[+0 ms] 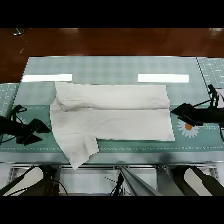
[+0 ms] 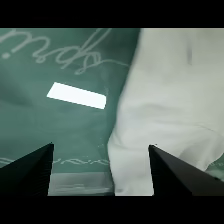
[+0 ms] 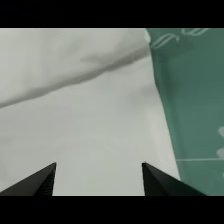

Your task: Fold the shirts.

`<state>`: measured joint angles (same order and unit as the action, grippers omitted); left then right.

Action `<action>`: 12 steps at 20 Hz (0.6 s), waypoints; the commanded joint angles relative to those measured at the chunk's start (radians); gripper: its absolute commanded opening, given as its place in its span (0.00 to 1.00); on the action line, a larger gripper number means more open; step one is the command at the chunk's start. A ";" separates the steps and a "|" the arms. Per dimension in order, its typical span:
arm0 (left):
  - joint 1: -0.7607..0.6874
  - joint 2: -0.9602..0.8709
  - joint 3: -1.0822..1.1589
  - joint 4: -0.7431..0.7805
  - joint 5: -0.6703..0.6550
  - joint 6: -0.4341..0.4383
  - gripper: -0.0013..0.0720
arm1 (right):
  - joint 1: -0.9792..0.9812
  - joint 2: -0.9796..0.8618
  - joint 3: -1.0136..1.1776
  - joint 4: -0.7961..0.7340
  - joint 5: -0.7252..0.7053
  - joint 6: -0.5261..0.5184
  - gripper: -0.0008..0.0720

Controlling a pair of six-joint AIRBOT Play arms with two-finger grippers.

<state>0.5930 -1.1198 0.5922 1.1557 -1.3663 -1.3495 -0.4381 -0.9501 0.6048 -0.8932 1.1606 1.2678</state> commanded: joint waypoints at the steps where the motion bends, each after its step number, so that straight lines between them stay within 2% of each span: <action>1: 0.046 0.027 -0.103 -0.123 0.013 0.063 0.98 | 0.045 0.096 -0.147 0.077 -0.042 -0.025 0.86; 3: 0.047 0.027 -0.137 -0.197 0.014 0.109 0.98 | 0.082 0.095 -0.154 0.080 -0.048 -0.024 0.86; 5: 0.045 0.027 -0.166 -0.200 0.017 0.121 0.98 | 0.100 0.095 -0.154 0.101 -0.056 -0.024 0.86; 12: -0.071 0.023 -0.193 -0.211 0.043 0.126 0.98 | 0.085 0.095 -0.146 0.170 -0.120 -0.015 0.86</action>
<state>0.5709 -1.0950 0.4088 0.9546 -1.3407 -1.2327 -0.3462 -0.8574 0.4561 -0.7490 1.0714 1.2461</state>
